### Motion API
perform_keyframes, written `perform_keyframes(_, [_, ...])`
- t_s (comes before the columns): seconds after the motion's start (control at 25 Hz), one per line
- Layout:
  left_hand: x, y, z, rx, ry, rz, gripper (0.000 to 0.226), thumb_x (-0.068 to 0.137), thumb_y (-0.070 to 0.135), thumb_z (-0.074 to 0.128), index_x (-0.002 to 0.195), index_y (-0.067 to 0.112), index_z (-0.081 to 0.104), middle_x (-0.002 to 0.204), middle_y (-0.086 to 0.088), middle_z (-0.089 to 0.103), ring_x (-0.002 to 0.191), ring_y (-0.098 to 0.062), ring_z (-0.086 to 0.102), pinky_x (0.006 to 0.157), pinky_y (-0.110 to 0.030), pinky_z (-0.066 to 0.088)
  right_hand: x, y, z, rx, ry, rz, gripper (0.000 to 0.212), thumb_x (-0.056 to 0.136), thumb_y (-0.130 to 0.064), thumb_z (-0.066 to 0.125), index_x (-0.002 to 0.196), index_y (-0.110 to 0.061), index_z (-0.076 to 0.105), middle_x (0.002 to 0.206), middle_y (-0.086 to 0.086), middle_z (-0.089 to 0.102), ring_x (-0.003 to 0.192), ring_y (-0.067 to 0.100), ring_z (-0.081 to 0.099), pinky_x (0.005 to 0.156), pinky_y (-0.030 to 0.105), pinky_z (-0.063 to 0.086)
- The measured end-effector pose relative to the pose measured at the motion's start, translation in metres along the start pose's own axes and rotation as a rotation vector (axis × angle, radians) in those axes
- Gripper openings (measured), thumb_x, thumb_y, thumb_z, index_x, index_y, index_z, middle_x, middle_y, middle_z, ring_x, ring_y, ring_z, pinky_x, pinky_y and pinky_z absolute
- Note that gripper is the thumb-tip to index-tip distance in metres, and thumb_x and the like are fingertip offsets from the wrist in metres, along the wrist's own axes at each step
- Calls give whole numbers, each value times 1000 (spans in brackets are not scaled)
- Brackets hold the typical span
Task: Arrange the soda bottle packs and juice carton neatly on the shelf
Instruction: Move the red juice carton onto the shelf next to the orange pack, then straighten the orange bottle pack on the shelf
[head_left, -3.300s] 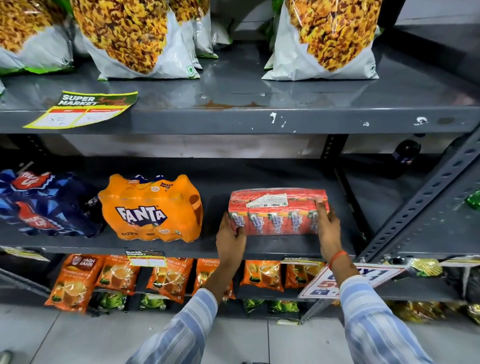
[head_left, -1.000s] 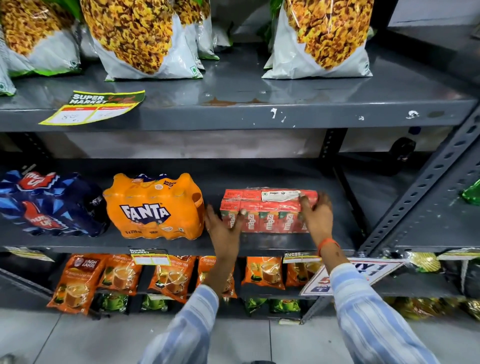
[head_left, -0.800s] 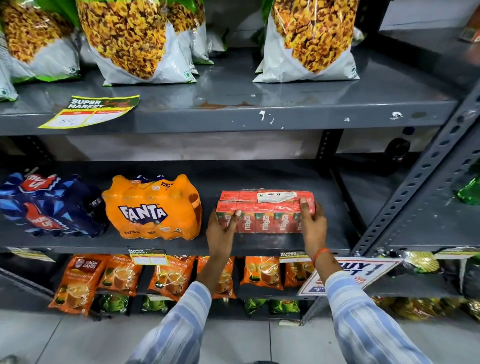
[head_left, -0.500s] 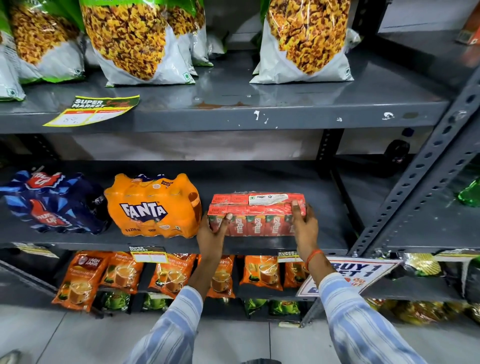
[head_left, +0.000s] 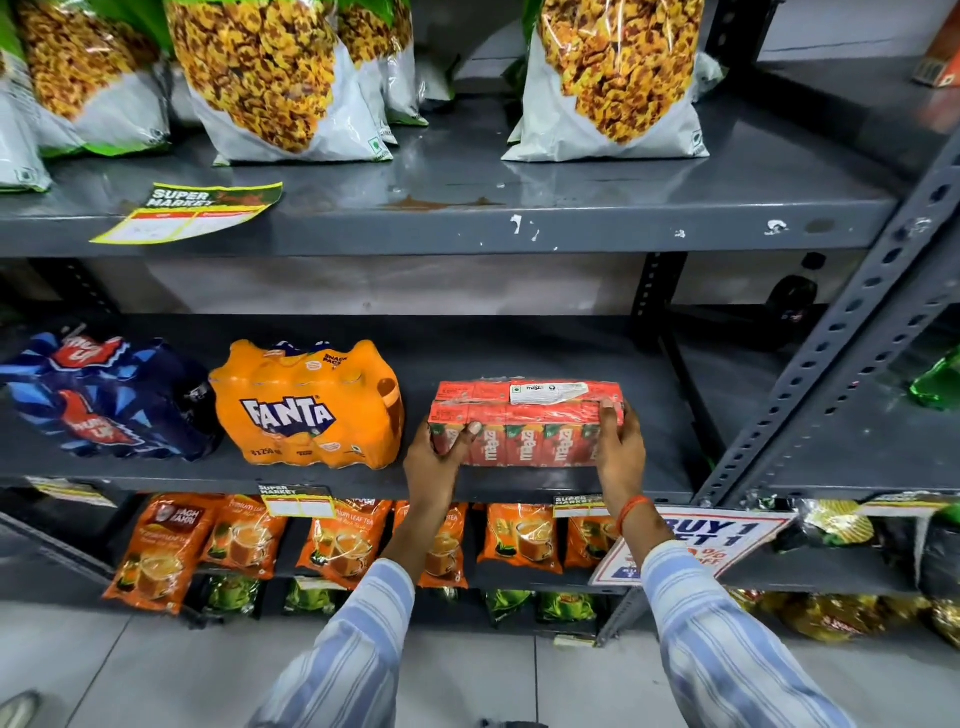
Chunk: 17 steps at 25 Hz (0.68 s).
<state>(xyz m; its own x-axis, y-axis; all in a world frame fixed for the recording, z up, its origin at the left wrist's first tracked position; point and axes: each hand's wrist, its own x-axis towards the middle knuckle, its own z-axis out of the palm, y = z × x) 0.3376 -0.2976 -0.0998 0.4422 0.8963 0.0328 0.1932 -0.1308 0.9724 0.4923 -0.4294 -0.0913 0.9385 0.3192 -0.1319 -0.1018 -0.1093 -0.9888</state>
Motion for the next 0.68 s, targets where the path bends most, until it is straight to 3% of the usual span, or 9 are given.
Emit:
perform_keyframes(0.16, [1,1,5,33,3,-38,47,79,32,70,115,7,56,115,-12,67,104,-24,64,85,-31,49,7,2,-5,23,-8,21,49,94,-43,43,134,-14,44,124,17,62,97,24,63,86,36,51])
perform_keyframes(0.24, [1,2,4,75,-2,-30,53,77,36,70,118,7,53,118,-14,65,109,-28,62,89,-34,50,7,2,-3,-61,47,18,55,94,-46,41,138,-13,39,132,19,57,112,31,60,97,41,48])
perform_keyframes(0.32, [-2,7,2,150,27,43,71,77,42,67,133,7,40,134,-16,54,125,-29,51,102,-40,45,-2,-2,8,-250,197,-127,63,95,-43,37,145,-6,28,148,21,39,138,32,37,116,43,29])
perform_keyframes(0.4, [-6,19,-4,254,87,198,80,83,47,58,143,9,21,150,-15,33,139,-26,29,112,-36,29,-24,-12,32,-401,285,-383,62,97,-34,35,147,-2,18,157,16,21,146,18,11,121,30,4])
perform_keyframes(0.44, [-7,26,-9,299,126,283,79,85,50,51,145,10,17,154,-14,26,141,-22,21,113,-32,22,-35,-18,47,-431,263,-477,61,97,-32,34,148,-3,16,159,14,17,145,14,6,120,26,0])
perform_keyframes(0.56, [5,28,-49,378,239,480,74,89,53,35,145,9,12,154,-10,16,142,-12,7,117,-20,3,-74,-29,115,-367,97,-619,60,96,-32,31,148,-5,18,159,11,18,147,16,9,121,27,8])
perform_keyframes(0.68, [28,10,-116,363,350,439,86,86,62,35,145,7,6,156,-15,9,145,-17,3,119,-29,1,-102,-27,183,-248,-64,-584,58,97,-33,35,148,-11,20,156,0,22,145,8,16,119,21,14])
